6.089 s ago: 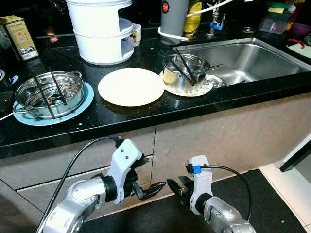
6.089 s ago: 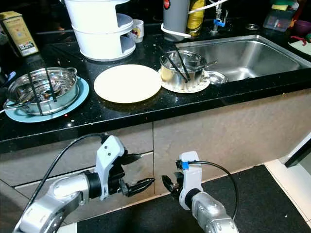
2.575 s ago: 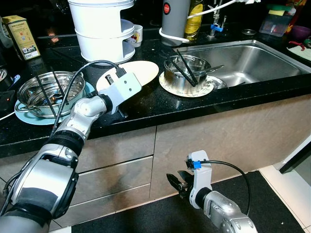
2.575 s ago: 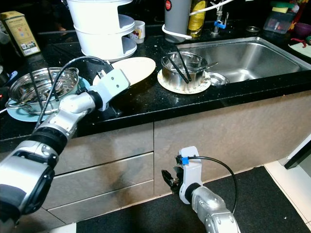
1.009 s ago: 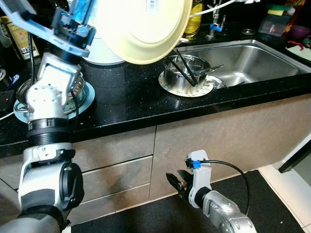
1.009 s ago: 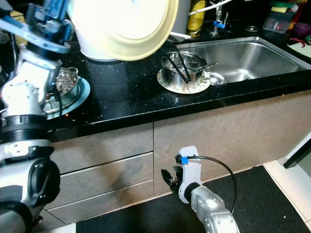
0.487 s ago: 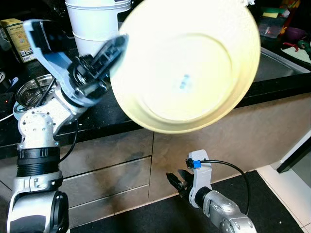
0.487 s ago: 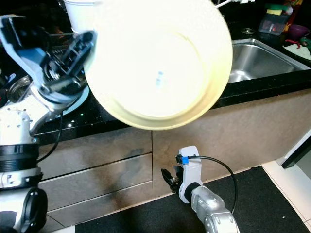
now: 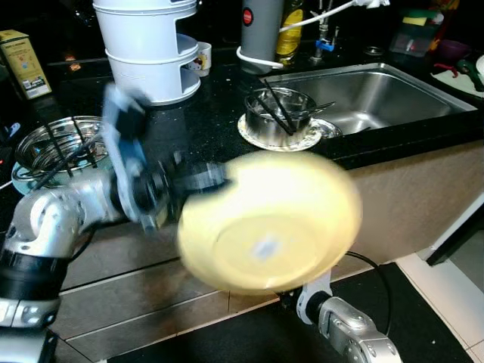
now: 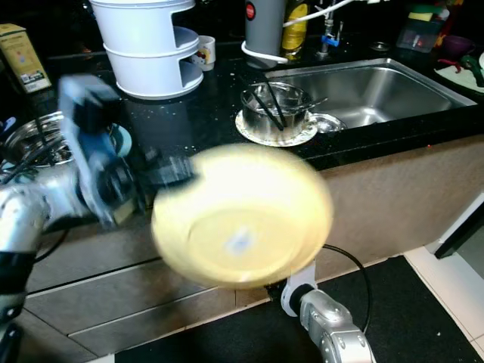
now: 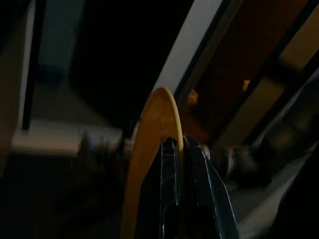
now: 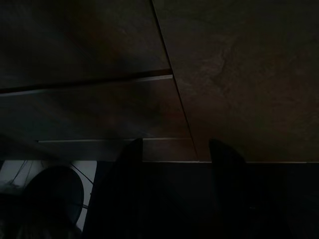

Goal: Kitchen organization

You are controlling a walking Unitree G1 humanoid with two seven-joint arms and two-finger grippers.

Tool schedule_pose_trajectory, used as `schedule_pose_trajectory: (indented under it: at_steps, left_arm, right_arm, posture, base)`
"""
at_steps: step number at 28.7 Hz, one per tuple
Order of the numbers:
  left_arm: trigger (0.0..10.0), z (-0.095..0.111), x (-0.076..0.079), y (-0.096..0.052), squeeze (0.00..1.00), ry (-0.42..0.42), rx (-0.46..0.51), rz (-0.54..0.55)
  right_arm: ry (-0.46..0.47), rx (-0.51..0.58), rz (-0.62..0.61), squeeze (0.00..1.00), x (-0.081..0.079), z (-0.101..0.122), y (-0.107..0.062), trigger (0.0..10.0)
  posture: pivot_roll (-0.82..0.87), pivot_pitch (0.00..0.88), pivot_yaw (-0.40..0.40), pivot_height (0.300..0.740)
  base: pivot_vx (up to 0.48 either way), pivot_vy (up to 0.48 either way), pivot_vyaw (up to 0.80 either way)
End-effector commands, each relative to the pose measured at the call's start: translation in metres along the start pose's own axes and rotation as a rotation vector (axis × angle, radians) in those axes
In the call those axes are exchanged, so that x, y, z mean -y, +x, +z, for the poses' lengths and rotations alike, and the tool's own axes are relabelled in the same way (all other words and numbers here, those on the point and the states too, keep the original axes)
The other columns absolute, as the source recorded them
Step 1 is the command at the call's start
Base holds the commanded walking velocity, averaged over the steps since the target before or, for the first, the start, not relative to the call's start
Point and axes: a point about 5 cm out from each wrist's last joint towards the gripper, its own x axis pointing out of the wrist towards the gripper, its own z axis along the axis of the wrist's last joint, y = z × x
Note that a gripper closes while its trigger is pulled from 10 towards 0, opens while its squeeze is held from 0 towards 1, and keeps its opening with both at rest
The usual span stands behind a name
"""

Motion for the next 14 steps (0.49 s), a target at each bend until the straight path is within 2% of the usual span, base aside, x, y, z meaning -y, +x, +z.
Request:
schedule_pose_trajectory:
  at_steps: [1,2,3,6,9,10,12,14]
  left_arm:
    - [0.0,-0.006,0.004,0.002,0.00,0.033,-0.098,-0.009]
    - [0.0,-0.018,0.004,0.004,0.00,0.034,-0.196,-0.001]
    - [0.0,-0.023,0.004,0.005,0.00,0.034,-0.234,0.002]
    - [0.0,-0.031,0.003,0.006,0.00,0.034,-0.292,0.013]
    - [0.0,-0.045,0.003,0.008,0.00,0.041,-0.397,0.026]
    - [0.0,-0.045,0.003,0.008,0.00,0.041,-0.397,0.026]
    - [0.0,-0.057,0.003,0.008,0.00,0.044,-0.476,0.034]
    - [0.0,-0.059,0.003,0.008,0.00,0.044,-0.490,0.033]
  right_arm:
    - [0.008,-0.025,-0.008,0.00,0.002,-0.007,-0.001,10.0]
    - [0.007,-0.028,-0.009,0.00,0.003,-0.008,-0.001,10.0]
    - [0.006,-0.029,-0.010,0.00,0.003,-0.008,-0.001,10.0]
    - [0.005,-0.031,-0.011,0.00,0.004,-0.009,-0.001,10.0]
    - [0.000,-0.034,-0.014,0.00,0.005,-0.010,-0.003,10.0]
    - [0.000,-0.034,-0.014,0.00,0.005,-0.010,-0.003,10.0]
    - [-0.018,-0.041,-0.021,0.00,0.008,-0.011,-0.004,10.0]
    - [-0.020,-0.042,-0.023,0.00,0.009,-0.011,-0.004,10.0]
  posture:
    - [-0.08,0.198,-0.018,0.740]
    - [-0.08,0.198,-0.018,0.740]
    - [-0.08,0.198,-0.018,0.740]
    - [-0.08,0.198,-0.018,0.740]
    - [-0.08,0.198,-0.018,0.740]
    - [-0.08,0.198,-0.018,0.740]
    - [-0.08,0.195,-0.017,0.740]
    - [-0.08,0.195,-0.017,0.740]
  base:
    - [0.000,0.000,0.00]
    - [0.000,0.000,0.00]
    - [0.000,0.000,0.00]
    - [0.000,0.000,0.00]
    - [0.000,0.000,0.00]
    - [0.000,0.000,0.00]
    - [0.000,0.000,0.00]
    - [0.000,0.000,0.00]
